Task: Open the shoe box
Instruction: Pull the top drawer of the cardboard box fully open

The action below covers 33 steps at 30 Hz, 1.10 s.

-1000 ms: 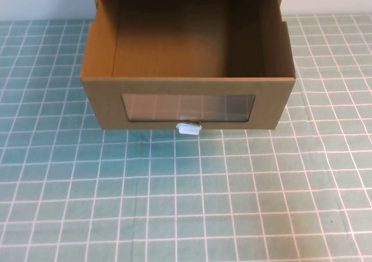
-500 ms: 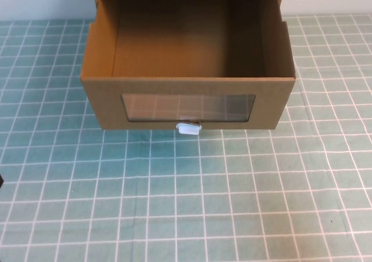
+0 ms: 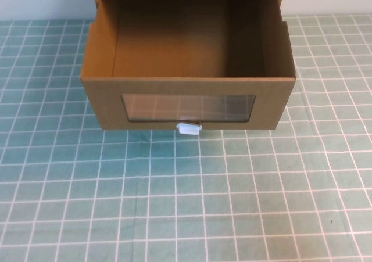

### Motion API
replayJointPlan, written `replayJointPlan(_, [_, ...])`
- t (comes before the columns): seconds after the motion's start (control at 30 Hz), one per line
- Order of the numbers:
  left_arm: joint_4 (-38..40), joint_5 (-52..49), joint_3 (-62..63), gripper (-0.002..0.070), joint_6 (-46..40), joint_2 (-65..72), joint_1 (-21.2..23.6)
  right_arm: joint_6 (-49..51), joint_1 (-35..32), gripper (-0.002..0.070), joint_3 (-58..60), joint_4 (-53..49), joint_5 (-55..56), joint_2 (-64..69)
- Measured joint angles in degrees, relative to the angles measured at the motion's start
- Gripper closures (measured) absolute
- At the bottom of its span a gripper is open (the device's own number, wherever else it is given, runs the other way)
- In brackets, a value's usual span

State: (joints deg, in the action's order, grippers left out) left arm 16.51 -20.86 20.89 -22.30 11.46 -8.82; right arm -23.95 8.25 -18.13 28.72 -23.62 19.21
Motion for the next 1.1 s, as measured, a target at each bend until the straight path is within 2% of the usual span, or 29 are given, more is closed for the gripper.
replayJointPlan(0.1, [-5.89,5.19,-5.3,0.068,0.12,-3.01,0.27,0.0,0.0,0.0689,0.09,0.0,-1.52,0.0])
replayJointPlan(0.37, [-7.84,17.53,-20.85,0.068,0.12,-11.81,2.65,0.0,0.0,0.0689,0.09,0.0,-4.88,0.0])
replayJointPlan(0.77, [-8.12,0.73,-22.36,0.068,9.47,-11.92,2.65,0.0,0.0,0.0689,0.09,0.0,-8.33,0.0])
replayJointPlan(1.1, [-10.64,-0.61,-22.36,0.068,10.17,-11.95,2.65,0.0,0.0,0.0689,0.09,0.0,-9.28,0.0])
